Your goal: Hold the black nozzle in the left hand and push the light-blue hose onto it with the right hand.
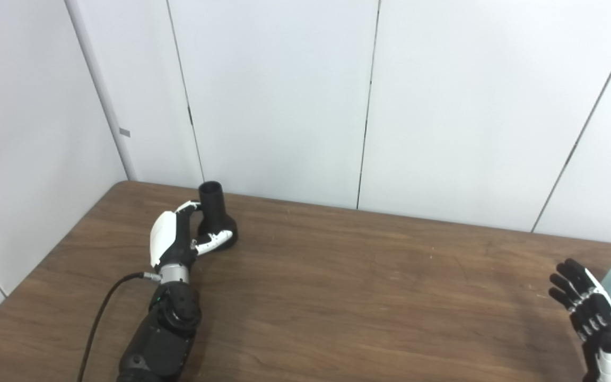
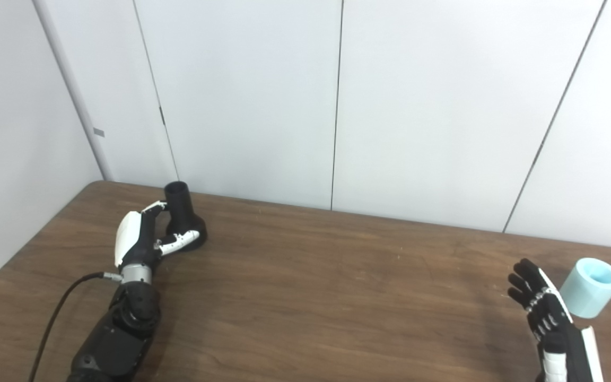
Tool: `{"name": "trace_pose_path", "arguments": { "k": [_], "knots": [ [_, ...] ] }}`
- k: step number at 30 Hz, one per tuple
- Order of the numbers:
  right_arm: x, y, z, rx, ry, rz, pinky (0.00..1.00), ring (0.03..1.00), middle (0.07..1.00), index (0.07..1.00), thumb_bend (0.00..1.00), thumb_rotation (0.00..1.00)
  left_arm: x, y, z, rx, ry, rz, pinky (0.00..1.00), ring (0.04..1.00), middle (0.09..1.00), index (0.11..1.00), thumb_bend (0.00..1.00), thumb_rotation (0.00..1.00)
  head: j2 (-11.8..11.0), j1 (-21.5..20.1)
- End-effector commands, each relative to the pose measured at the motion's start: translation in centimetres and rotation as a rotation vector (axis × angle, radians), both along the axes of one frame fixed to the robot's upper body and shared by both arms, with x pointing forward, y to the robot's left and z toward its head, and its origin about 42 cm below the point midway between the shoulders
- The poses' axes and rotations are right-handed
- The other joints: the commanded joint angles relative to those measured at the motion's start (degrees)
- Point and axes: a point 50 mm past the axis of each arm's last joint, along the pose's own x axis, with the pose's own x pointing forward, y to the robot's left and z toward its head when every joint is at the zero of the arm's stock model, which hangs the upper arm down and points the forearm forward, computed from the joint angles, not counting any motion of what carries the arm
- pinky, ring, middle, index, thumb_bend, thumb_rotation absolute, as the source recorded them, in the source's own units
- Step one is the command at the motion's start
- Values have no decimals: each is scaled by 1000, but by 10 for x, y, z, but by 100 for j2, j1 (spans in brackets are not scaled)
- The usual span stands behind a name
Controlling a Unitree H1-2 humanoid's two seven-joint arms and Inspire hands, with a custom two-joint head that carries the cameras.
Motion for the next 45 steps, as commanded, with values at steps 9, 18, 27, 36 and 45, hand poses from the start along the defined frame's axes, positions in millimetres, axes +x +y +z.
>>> {"name": "trace_pose_path", "arguments": {
  "k": [9, 18, 27, 36, 45],
  "knots": [
    [-30, 5, -43, 51, 146, -27, 848, 879, 898, 887, 720, 1000, 15, 1, 20, 40, -39, -2, 1000, 881, 829, 491, 506, 77, 15, 2],
    [-30, 7, -41, 55, 146, -27, 846, 879, 898, 885, 726, 1000, 13, 0, 18, 50, -33, -20, 1000, 878, 822, 491, 506, 77, 38, -9],
    [-30, 5, -41, 56, 149, -30, 847, 879, 898, 885, 726, 1000, 12, -5, 13, 65, -12, -37, 1000, 861, 805, 490, 505, 72, 60, -1],
    [-30, 6, -40, 54, 152, -34, 844, 879, 898, 885, 712, 1000, 4, -14, 0, 51, 16, -69, 1000, 839, 780, 490, 507, 70, 89, -8],
    [-30, 5, -39, 58, 154, -32, 844, 879, 898, 885, 711, 1000, -4, -26, -5, 28, 24, -107, 1000, 838, 777, 489, 508, 67, 126, -29]
  ]
}}
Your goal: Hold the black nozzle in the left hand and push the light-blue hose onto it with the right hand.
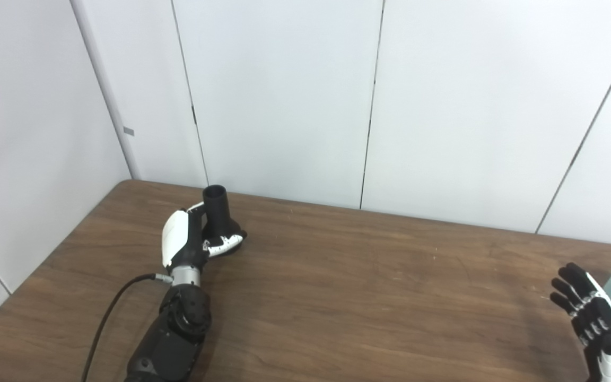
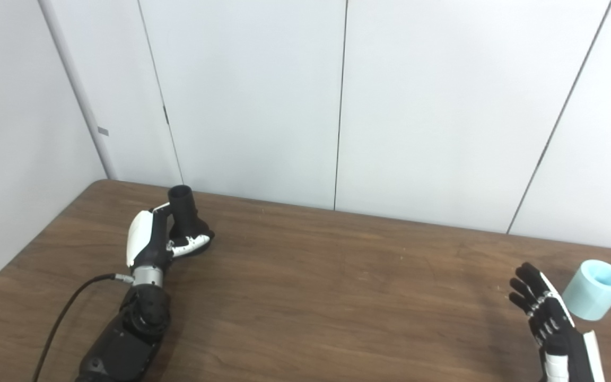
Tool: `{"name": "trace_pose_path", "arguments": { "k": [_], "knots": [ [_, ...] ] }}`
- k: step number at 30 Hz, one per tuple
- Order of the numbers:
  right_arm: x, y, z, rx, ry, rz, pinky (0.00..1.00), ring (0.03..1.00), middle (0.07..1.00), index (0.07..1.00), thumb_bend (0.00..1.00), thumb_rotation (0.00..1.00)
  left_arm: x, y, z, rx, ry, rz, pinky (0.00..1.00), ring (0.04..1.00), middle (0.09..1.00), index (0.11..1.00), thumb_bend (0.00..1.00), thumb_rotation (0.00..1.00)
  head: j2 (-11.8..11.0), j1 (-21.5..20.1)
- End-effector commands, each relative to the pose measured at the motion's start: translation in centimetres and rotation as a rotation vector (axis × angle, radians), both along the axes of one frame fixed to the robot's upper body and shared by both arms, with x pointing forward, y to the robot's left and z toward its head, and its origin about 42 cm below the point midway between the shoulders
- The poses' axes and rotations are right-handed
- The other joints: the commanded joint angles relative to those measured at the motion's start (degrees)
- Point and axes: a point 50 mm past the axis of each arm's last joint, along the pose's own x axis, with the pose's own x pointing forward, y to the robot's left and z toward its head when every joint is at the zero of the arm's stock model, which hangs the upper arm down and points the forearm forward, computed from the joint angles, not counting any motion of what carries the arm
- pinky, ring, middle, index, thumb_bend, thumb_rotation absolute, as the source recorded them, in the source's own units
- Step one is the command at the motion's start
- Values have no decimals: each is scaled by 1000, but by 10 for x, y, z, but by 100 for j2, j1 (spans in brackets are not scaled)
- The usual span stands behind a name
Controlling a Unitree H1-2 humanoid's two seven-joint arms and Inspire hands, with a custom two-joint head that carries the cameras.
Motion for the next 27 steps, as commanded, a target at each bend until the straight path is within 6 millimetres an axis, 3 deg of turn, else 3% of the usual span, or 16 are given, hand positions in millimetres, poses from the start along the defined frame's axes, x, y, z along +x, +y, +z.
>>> {"name": "trace_pose_path", "arguments": {
  "k": [1, 11, 15, 19, 23, 27],
  "knots": [
    [-26, 5, -39, 55, 135, -23, 844, 879, 898, 885, 711, 1000, 1, -7, 4, 12, 3, -30, 1000, 838, 779, 489, 508, 67, 8, 4],
    [-26, 7, -36, 57, 135, -21, 846, 879, 898, 885, 709, 1000, -4, -30, 0, -2, 11, -85, 1000, 846, 783, 489, 508, 67, 54, -34],
    [-26, 9, -34, 54, 132, -20, 846, 880, 898, 886, 709, 1000, -7, -49, 3, -12, 9, -139, 1000, 845, 779, 489, 508, 67, 71, -71],
    [-26, 9, -34, 54, 133, -20, 846, 880, 898, 886, 709, 1000, -7, -51, 4, -12, 12, -144, 1000, 845, 778, 489, 508, 68, 71, -71],
    [-27, 13, -30, 49, 127, -18, 848, 880, 899, 887, 709, 1000, -12, -80, 7, -24, 10, -240, 1000, 847, 778, 489, 509, 68, 112, -143],
    [-26, 11, -32, 51, 129, -21, 859, 881, 900, 889, 708, 1000, -15, -95, 8, -24, 15, -295, 1000, 849, 776, 489, 509, 69, 131, -160]
  ]
}}
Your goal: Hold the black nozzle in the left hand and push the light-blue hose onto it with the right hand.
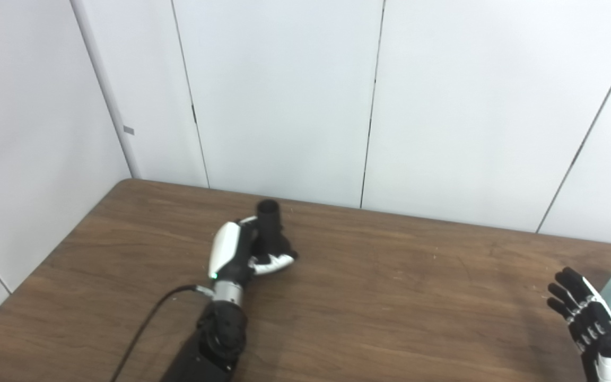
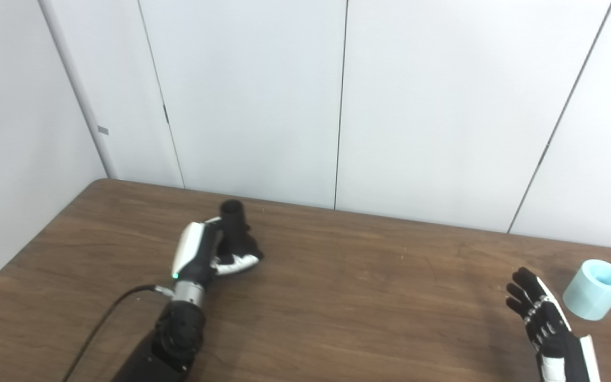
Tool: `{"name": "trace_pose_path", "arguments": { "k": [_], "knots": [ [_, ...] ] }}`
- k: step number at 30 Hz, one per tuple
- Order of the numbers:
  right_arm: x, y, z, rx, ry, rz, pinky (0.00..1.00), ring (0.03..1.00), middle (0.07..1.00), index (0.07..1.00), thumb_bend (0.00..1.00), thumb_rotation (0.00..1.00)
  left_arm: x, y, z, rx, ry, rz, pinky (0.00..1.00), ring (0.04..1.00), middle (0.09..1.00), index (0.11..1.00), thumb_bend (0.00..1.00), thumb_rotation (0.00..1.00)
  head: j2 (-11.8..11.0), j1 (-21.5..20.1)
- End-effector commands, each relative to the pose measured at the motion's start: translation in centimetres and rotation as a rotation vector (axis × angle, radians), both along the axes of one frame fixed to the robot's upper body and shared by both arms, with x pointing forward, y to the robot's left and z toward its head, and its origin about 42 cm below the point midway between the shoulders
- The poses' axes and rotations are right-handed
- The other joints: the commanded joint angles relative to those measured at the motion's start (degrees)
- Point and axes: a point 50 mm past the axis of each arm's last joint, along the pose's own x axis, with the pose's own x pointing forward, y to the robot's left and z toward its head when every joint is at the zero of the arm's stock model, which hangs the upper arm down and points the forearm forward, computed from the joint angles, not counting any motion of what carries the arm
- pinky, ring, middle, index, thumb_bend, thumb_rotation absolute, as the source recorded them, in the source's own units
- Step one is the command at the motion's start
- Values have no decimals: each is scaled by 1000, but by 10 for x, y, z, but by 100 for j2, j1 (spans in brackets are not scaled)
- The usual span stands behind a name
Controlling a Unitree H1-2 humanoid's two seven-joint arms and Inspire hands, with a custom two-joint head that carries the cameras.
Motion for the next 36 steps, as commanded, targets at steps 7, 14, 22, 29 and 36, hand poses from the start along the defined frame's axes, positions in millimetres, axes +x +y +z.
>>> {"name": "trace_pose_path", "arguments": {
  "k": [7, 14, 22, 29, 36],
  "knots": [
    [-20, 9, -28, 53, 100, -18, 853, 875, 900, 889, 707, 1000, -1, -27, 7, 12, 1, -123, 1000, 854, 778, 488, 509, 71, 67, -87],
    [-20, 16, -24, 64, 99, -19, 849, 875, 895, 889, 716, 1000, -12, -46, -4, 18, 38, -204, 1000, 877, 784, 487, 509, 73, 158, -263],
    [-19, 28, -19, 74, 99, -19, 849, 874, 890, 885, 710, 1000, -24, -56, -12, 36, 79, -271, 1000, 893, 787, 487, 509, 74, 279, -635],
    [-18, 47, -13, 75, 92, -25, 846, 864, 879, 878, 695, 1000, -38, -68, -14, 47, 88, -358, 1000, 893, 786, 488, 509, 72, 423, -1157],
    [-16, 62, -2, 73, 86, -32, 845, 863, 879, 881, 672, 1000, -50, -78, -12, 41, 89, -422, 1000, 892, 782, 488, 509, 73, 630, -1417]
  ]
}}
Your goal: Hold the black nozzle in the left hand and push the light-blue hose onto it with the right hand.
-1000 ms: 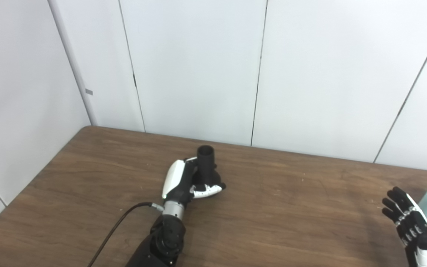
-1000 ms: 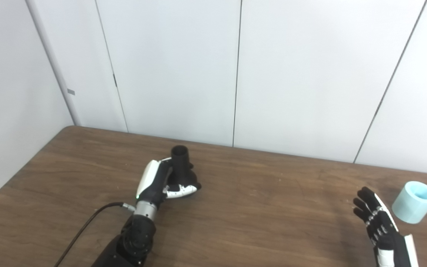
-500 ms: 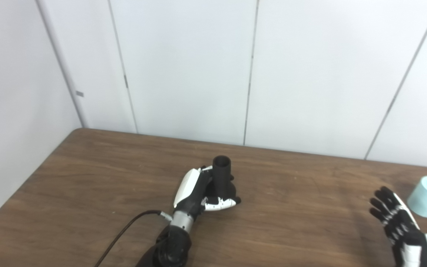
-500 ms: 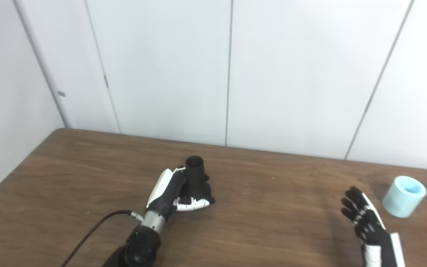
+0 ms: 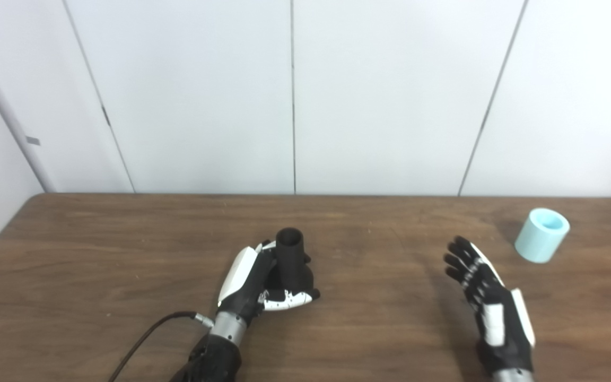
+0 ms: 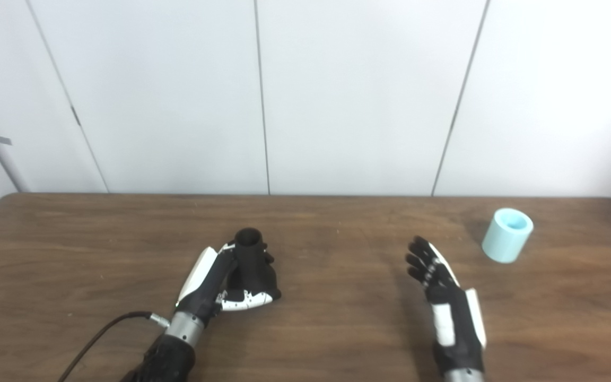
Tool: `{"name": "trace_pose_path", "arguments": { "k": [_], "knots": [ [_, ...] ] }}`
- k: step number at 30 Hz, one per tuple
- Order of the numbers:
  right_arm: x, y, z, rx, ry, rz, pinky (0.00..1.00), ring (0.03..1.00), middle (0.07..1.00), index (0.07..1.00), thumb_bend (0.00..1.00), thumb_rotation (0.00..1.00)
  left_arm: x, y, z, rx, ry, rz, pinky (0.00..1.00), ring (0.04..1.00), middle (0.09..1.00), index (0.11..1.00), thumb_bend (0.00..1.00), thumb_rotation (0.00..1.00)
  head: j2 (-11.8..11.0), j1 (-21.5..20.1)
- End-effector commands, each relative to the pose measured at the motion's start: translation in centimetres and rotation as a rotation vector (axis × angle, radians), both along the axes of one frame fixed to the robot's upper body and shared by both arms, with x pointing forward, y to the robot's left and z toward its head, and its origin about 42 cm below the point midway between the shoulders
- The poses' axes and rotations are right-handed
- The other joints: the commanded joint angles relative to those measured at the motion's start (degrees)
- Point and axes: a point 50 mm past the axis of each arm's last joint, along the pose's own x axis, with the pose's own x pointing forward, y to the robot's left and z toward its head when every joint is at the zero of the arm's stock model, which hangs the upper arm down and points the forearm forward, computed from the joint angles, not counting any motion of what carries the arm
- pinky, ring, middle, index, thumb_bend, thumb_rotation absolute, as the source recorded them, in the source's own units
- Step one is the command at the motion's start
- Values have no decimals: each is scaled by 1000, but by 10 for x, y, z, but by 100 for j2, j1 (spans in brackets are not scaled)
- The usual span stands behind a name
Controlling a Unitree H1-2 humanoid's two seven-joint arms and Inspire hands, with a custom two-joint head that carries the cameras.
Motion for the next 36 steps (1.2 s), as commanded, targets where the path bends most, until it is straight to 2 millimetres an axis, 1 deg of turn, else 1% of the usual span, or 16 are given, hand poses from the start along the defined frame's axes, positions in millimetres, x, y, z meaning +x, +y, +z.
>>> {"name": "trace_pose_path", "arguments": {
  "k": [1, 2, 4, 6, 7, 8, 9, 10, 12, 14, 17, 22, 23, 27, 36],
  "knots": [
    [-3, 5, -1, 5, 8, -9, 847, 865, 880, 883, 671, 1000, -7, -3, -4, 35, 23, -34, 1000, 891, 782, 488, 509, 74, 89, -70],
    [-3, 5, -1, 5, 9, -9, 848, 866, 881, 885, 671, 1000, -7, -2, -3, 35, 24, -36, 1000, 891, 782, 488, 510, 74, 89, -70],
    [-2, 7, 3, 5, 8, -14, 850, 866, 882, 886, 669, 1000, -9, -4, -2, 35, 24, -52, 1000, 890, 781, 488, 510, 74, 244, -160],
    [-1, 8, 5, 6, 8, -17, 852, 864, 881, 883, 676, 1000, -11, -4, -1, 36, 23, -63, 1000, 889, 781, 488, 510, 74, 244, -160],
    [0, 9, 7, 5, 11, -21, 852, 864, 880, 883, 677, 1000, -10, -4, 2, 33, 21, -69, 1000, 888, 781, 488, 510, 74, 352, -188],
    [1, 10, 8, 5, 13, -23, 847, 859, 876, 881, 687, 1000, -10, -3, 5, 32, 20, -73, 1000, 888, 781, 488, 510, 74, 370, -194],
    [2, 10, 10, 5, 14, -25, 844, 857, 873, 881, 692, 1000, -10, -3, 7, 28, 19, -77, 1000, 887, 780, 488, 510, 74, 438, -198],
    [3, 11, 11, 4, 16, -27, 843, 856, 872, 881, 694, 1000, -11, -4, 8, 24, 19, -80, 1000, 886, 780, 488, 510, 74, 438, -198],
    [3, 11, 15, 1, 16, -27, 840, 854, 871, 881, 701, 1000, -13, -8, 9, 16, 21, -83, 1000, 884, 780, 488, 510, 74, 523, -163],
    [3, 10, 17, -4, 15, -25, 838, 854, 871, 881, 709, 1000, -16, -10, 9, 8, 24, -85, 1000, 884, 779, 487, 510, 74, 562, -143],
    [4, 7, 18, -9, 17, -23, 837, 857, 875, 882, 712, 1000, -20, -15, 10, -8, 29, -83, 1000, 884, 778, 487, 510, 74, 620, -97],
    [5, 2, 20, -10, 20, -26, 827, 853, 876, 877, 717, 1000, -30, -25, 7, -36, 46, -75, 1000, 882, 771, 488, 510, 74, 679, 28],
    [6, 0, 20, -11, 19, -26, 827, 853, 876, 875, 718, 1000, -32, -28, 6, -42, 51, -74, 1000, 879, 770, 488, 510, 74, 694, 122],
    [6, -4, 21, -7, 15, -22, 835, 860, 881, 871, 718, 1000, -38, -33, 3, -67, 71, -71, 1000, 868, 770, 488, 510, 74, 696, 236],
    [8, -7, 19, 4, 8, -16, 847, 865, 882, 875, 712, 1000, -54, -41, -5, -103, 102, -72, 1000, 870, 775, 487, 510, 71, 700, 245]
  ]
}}
